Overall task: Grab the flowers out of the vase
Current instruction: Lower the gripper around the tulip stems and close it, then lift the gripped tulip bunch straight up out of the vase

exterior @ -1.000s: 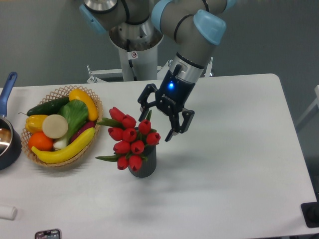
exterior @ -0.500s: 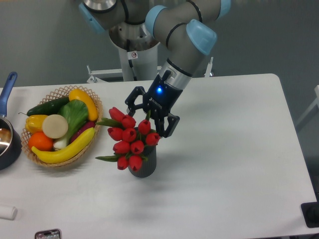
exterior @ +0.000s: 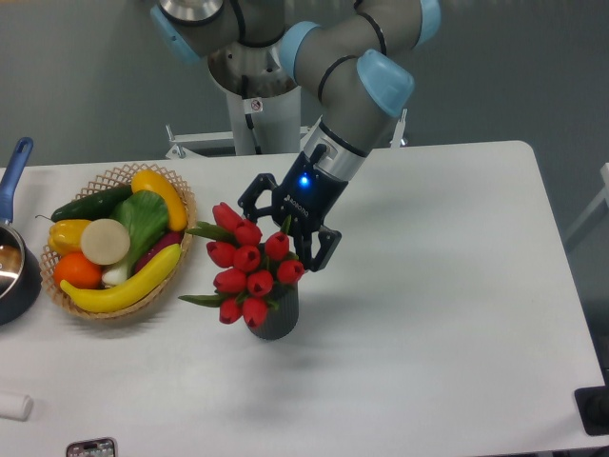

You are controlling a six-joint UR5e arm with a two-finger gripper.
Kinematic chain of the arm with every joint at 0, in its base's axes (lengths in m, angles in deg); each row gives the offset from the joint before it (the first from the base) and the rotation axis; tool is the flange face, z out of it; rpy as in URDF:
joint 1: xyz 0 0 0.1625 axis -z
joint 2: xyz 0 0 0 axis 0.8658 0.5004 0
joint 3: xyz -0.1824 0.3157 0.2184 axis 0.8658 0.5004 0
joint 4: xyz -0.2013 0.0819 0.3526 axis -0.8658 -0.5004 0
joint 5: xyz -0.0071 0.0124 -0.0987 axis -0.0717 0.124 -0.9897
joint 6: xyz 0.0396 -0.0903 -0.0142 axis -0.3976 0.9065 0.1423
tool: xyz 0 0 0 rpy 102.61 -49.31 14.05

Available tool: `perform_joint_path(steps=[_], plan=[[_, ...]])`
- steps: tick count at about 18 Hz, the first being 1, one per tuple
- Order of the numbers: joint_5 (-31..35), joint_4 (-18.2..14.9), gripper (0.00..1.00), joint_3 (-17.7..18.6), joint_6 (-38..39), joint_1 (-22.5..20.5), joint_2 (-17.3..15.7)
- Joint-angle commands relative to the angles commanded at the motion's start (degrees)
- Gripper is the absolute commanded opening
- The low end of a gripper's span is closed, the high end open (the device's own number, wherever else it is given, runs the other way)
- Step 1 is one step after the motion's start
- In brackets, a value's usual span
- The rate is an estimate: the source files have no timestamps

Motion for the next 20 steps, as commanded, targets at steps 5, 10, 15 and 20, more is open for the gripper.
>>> perform_joint_path(steps=[5,10,15,20], plan=[[-0.18,0.0,0.95,-0.09,-0.09,0.0,0.09],[-0.53,0.09,0.66,-0.26,-0.09,-0.17,0.0],[-0.62,0.09,0.54,-0.7,0.09,-0.53,-0.09],[-0.7,0.0,0.48,-0.97,0.44,-0.79,-0.09]])
